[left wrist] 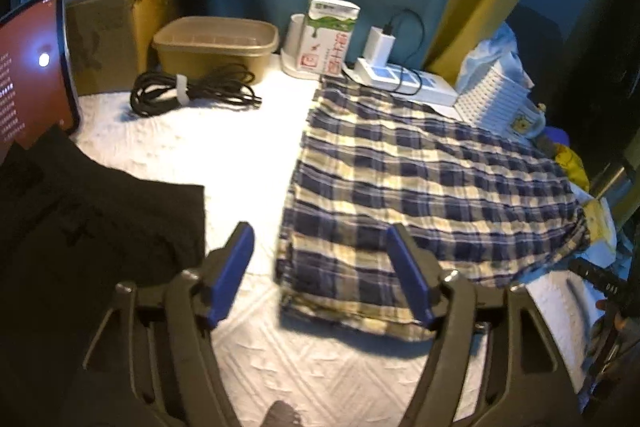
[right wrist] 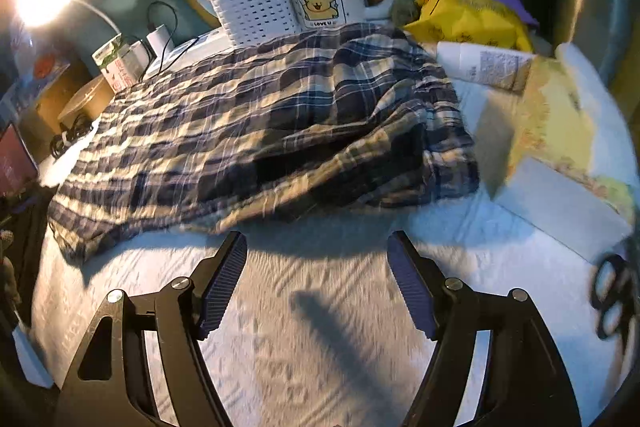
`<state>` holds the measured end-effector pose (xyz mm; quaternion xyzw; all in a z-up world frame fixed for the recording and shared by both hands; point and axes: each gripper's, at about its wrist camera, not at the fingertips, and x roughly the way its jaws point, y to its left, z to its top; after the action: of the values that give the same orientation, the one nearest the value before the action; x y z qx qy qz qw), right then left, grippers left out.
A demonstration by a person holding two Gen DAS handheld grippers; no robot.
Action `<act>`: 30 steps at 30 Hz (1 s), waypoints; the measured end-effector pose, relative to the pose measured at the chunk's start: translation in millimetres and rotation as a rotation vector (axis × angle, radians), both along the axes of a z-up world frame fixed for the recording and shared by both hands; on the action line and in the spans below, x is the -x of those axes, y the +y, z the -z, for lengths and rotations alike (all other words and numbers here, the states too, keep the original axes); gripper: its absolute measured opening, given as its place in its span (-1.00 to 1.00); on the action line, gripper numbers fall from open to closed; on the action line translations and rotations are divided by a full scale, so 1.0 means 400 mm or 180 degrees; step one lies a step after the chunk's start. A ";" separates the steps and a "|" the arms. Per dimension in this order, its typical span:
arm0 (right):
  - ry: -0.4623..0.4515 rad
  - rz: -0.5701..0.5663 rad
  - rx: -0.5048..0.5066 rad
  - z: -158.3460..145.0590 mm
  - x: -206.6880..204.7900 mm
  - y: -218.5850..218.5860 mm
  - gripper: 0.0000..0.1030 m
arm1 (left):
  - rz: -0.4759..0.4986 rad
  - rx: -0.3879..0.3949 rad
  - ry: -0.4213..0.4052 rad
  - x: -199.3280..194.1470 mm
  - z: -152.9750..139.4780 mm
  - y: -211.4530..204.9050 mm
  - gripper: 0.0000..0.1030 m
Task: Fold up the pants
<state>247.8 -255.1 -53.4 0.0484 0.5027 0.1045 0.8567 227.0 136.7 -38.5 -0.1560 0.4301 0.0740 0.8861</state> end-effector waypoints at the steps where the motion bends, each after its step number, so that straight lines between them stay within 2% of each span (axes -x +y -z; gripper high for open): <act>1: -0.0013 0.0015 -0.0061 0.001 -0.014 -0.007 0.47 | -0.0018 0.0000 -0.0002 0.000 0.000 0.007 0.46; 5: 0.0015 0.0323 -0.0331 0.002 -0.073 -0.046 0.48 | -0.0097 0.0019 0.0025 0.001 0.004 0.030 0.49; 8: -0.0009 0.0600 -0.0660 0.008 -0.097 -0.083 0.48 | -0.0142 0.0033 0.0042 0.006 0.008 0.036 0.50; 14: -0.0163 0.0988 -0.0932 0.021 -0.163 -0.105 0.45 | -0.0077 0.0026 0.0109 -0.006 0.019 0.018 0.51; 15: -0.0183 0.1035 -0.0983 0.023 -0.168 -0.110 0.36 | -0.0042 0.0009 0.0104 -0.007 0.017 0.012 0.51; 16: -0.0184 0.1030 -0.0961 0.025 -0.175 -0.108 -0.23 | -0.0010 -0.0012 0.0095 -0.006 0.014 0.007 0.51; 17: -0.0185 0.0973 -0.0928 0.025 -0.183 -0.103 -0.73 | 0.0016 -0.0034 0.0090 -0.007 0.013 0.003 0.51; 21: -0.0375 0.0769 -0.0927 -0.010 -0.173 -0.106 -0.83 | 0.0074 -0.0019 0.0134 -0.011 0.018 0.003 0.52; 30: -0.0856 0.0638 -0.0248 -0.189 -0.151 -0.110 -0.84 | 0.0210 0.0034 0.0032 -0.002 0.007 0.003 0.52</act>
<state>308.2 -299.1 22.0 0.1171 0.3718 0.0434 0.9199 227.9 138.1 -41.4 -0.1461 0.4398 0.0432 0.8851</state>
